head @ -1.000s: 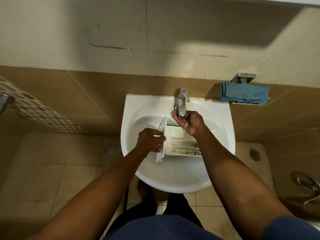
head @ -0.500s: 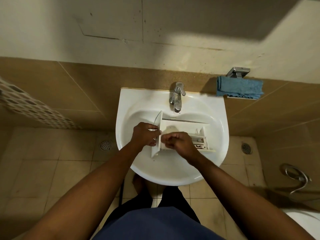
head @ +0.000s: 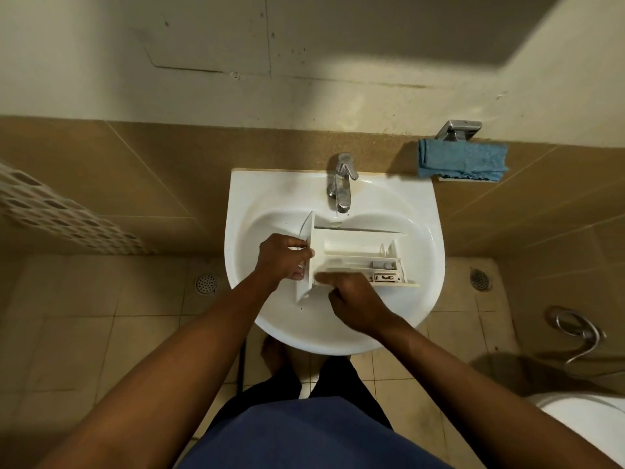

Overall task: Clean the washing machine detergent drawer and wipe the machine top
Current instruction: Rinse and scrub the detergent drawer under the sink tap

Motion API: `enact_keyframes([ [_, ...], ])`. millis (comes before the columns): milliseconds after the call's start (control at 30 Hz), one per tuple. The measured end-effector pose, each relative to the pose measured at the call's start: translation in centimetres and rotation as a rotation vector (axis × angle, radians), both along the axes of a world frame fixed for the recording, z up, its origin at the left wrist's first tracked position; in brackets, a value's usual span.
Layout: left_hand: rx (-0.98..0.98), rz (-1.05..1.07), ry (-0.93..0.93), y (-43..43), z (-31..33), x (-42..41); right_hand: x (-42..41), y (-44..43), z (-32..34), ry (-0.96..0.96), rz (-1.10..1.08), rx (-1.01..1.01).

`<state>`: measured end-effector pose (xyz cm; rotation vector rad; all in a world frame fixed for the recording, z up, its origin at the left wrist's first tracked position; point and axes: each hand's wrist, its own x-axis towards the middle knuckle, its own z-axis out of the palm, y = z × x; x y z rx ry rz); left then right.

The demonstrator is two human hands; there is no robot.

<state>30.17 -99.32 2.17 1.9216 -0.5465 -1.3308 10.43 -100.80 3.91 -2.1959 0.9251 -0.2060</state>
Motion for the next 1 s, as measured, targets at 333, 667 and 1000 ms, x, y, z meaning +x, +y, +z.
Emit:
enact_keyframes([
  [333,0.010,-0.025,0.012,-0.2,0.4,0.0,2.4,-5.1,-1.7,0.026,-0.395,0.294],
  [667,0.017,-0.023,0.024,-0.3,0.4,0.1,2.4,-6.4,-1.2,0.156,-0.353,0.390],
  [1000,0.026,-0.014,0.032,-0.5,0.3,0.1,6.2,-9.1,1.2,0.595,-0.039,0.370],
])
